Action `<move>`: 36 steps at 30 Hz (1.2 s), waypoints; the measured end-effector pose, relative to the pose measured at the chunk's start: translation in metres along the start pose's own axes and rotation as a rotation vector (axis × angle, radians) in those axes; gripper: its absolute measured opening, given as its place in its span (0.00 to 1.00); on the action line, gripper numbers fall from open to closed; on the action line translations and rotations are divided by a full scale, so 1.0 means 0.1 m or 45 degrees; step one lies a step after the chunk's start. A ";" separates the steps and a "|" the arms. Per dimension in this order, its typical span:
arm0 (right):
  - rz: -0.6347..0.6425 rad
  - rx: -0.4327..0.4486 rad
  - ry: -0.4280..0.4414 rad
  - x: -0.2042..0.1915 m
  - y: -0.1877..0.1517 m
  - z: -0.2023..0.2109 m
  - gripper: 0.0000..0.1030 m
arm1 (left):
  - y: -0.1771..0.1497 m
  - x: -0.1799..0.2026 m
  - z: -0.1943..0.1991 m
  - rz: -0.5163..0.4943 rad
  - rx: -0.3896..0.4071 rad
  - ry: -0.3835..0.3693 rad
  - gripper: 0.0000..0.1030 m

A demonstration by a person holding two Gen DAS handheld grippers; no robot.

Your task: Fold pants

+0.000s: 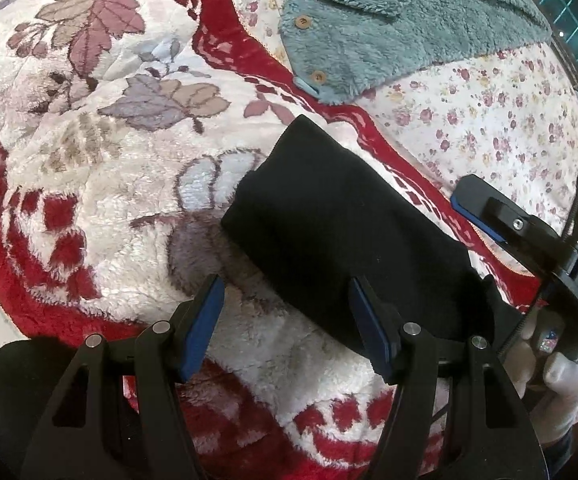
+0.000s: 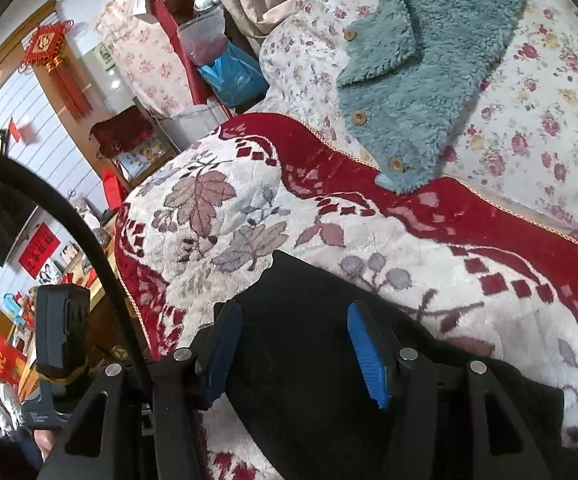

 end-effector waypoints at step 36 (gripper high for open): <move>0.210 -0.200 0.195 -0.25 0.54 -0.80 0.11 | 0.13 0.05 0.07 0.011 0.215 -0.205 0.16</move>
Point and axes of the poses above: each gripper's, at about its wrist camera, not at the fingertips, and z roughly against the way its jaws point, x to its right, y to its top, the point moved 2 cm from there along -z, roughly the way its jaws point, and after that the axes turned 8 degrees about -z, right-handed, at the moved point
